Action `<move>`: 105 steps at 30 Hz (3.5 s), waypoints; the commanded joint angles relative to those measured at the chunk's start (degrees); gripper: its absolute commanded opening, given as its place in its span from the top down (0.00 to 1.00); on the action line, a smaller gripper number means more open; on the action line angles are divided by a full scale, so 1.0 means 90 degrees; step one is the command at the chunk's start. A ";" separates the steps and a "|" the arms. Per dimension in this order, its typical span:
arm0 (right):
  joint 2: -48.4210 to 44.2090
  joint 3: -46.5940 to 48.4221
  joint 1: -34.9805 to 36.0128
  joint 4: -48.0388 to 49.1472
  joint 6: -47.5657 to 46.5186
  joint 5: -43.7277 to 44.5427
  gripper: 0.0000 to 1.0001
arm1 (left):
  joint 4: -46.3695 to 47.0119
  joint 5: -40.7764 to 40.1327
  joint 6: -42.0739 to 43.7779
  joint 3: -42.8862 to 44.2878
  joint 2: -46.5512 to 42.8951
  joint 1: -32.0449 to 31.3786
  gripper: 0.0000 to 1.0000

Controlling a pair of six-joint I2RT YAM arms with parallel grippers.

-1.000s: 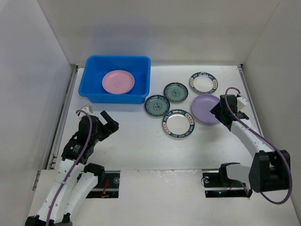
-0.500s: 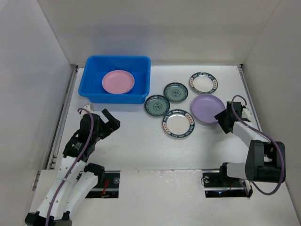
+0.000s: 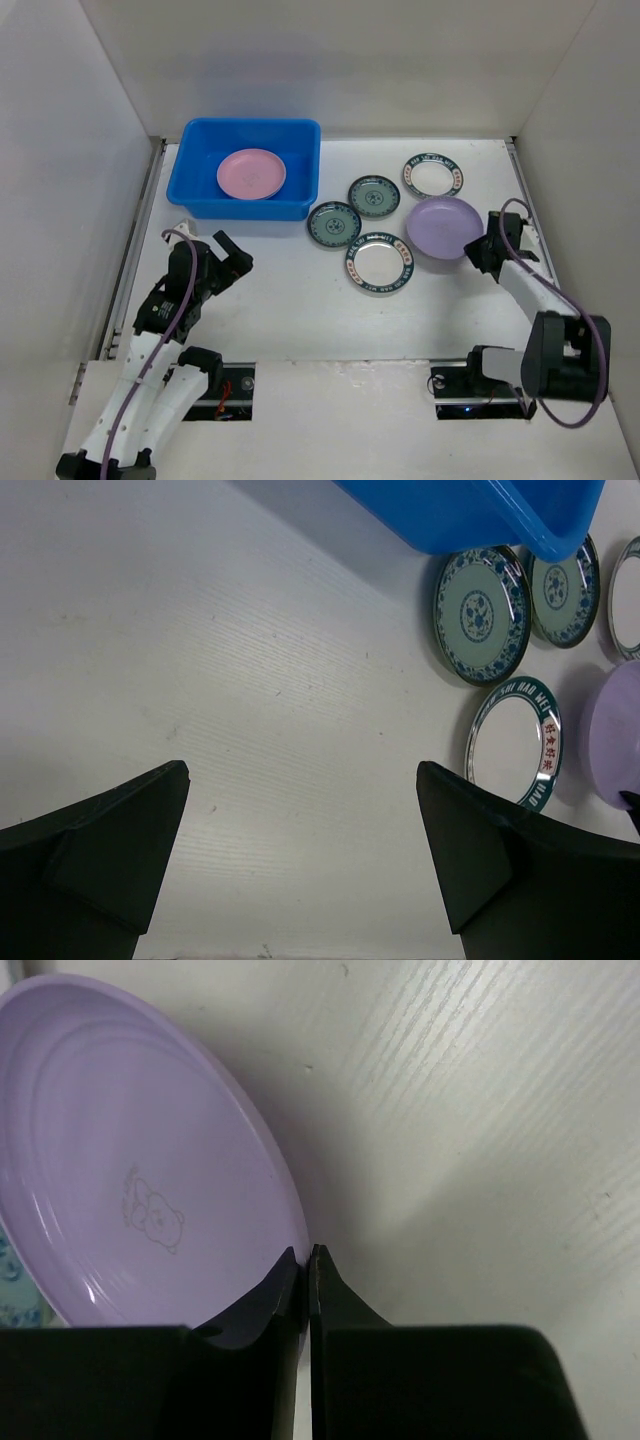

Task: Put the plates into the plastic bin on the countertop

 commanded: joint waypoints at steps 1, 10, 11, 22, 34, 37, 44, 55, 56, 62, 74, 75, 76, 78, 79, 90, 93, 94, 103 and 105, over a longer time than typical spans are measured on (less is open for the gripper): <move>-0.1059 0.0699 0.0114 -0.0740 0.0064 0.0420 0.93 | 0.0159 -0.0021 -0.0118 0.0007 0.0097 0.0049 0.00; -0.0255 0.3441 0.1957 -0.1008 -0.0297 0.0336 0.93 | 0.0198 -0.0011 -0.0070 -0.0003 0.0254 0.0049 0.00; 0.0184 0.3851 0.2231 -0.0852 -0.0443 0.0170 0.93 | 0.0198 -0.0011 -0.0070 0.0007 0.0254 0.0049 0.00; 0.5391 0.9896 0.3805 -0.0509 -0.1713 -0.1861 0.95 | 0.0189 -0.0041 -0.0138 -0.0042 -0.0263 0.0019 0.00; 0.7141 1.0398 0.4333 0.1277 -0.1919 -0.3035 0.92 | 0.0111 -0.0080 -0.0275 -0.0218 -0.0791 -0.0030 0.00; 0.7414 1.0486 0.4440 0.1610 -0.1860 -0.2967 0.91 | 0.0023 -0.0080 -0.0353 -0.0257 -0.0927 -0.0049 0.00; 0.7923 1.0906 0.4548 0.1893 -0.1811 -0.2654 0.72 | -0.0241 -0.0080 -0.0509 -0.0335 -0.1162 -0.0098 0.00; 0.5867 0.8860 0.4597 0.2966 -0.1879 -0.2391 0.34 | -0.0417 -0.0021 -0.0558 -0.0305 -0.1338 -0.0147 0.00; 0.5428 0.8333 0.4597 0.3113 -0.1928 -0.2294 0.32 | -0.0417 -0.0012 -0.0539 -0.0296 -0.1328 -0.0156 0.00; 0.2801 0.5043 0.4266 0.3027 -0.1997 -0.1659 0.31 | -0.0280 -0.0011 -0.0421 -0.0335 -0.1055 -0.0235 0.00; -0.1840 -0.0352 0.3416 0.0919 -0.0514 -0.0750 0.31 | 0.0627 0.0271 -0.0372 -0.0589 -0.0352 -0.0527 0.00; -0.2065 -0.0557 0.3406 0.0685 -0.0300 -0.0750 0.31 | 0.0706 0.0291 -0.0382 -0.0589 -0.0284 -0.0537 0.00; -0.2260 -0.0723 0.3406 0.0470 -0.0124 -0.0731 0.32 | 0.0793 0.0320 -0.0392 -0.0589 -0.0235 -0.0537 0.00; -0.2612 -0.1016 0.3415 0.0157 0.0160 -0.0701 0.32 | 0.0930 0.0359 -0.0411 -0.0579 -0.0137 -0.0547 0.00; -0.2759 -0.1153 0.3435 0.0059 0.0268 -0.0701 0.32 | 0.0989 0.0369 -0.0421 -0.0579 -0.0098 -0.0547 0.00; -0.2868 -0.1906 0.2976 -0.0294 0.0777 -0.0925 0.32 | 0.1234 0.0418 -0.0606 -0.0520 0.0303 -0.0489 0.00; -0.2693 -0.2023 0.2869 0.0066 0.0816 -0.1071 0.33 | 0.1165 0.0369 -0.0636 -0.0481 0.0371 -0.0440 0.00; -0.2615 -0.2043 0.2839 0.0193 0.0825 -0.1130 0.33 | 0.1156 0.0369 -0.0646 -0.0481 0.0381 -0.0430 0.00; -0.1346 -0.2034 0.2576 0.1667 0.0747 -0.1618 0.39 | 0.1087 0.0369 -0.0714 -0.0462 0.0371 -0.0420 0.00; -0.1024 -0.1956 0.2546 0.1912 0.0747 -0.1707 0.42 | 0.1048 0.0369 -0.0714 -0.0433 0.0361 -0.0410 0.00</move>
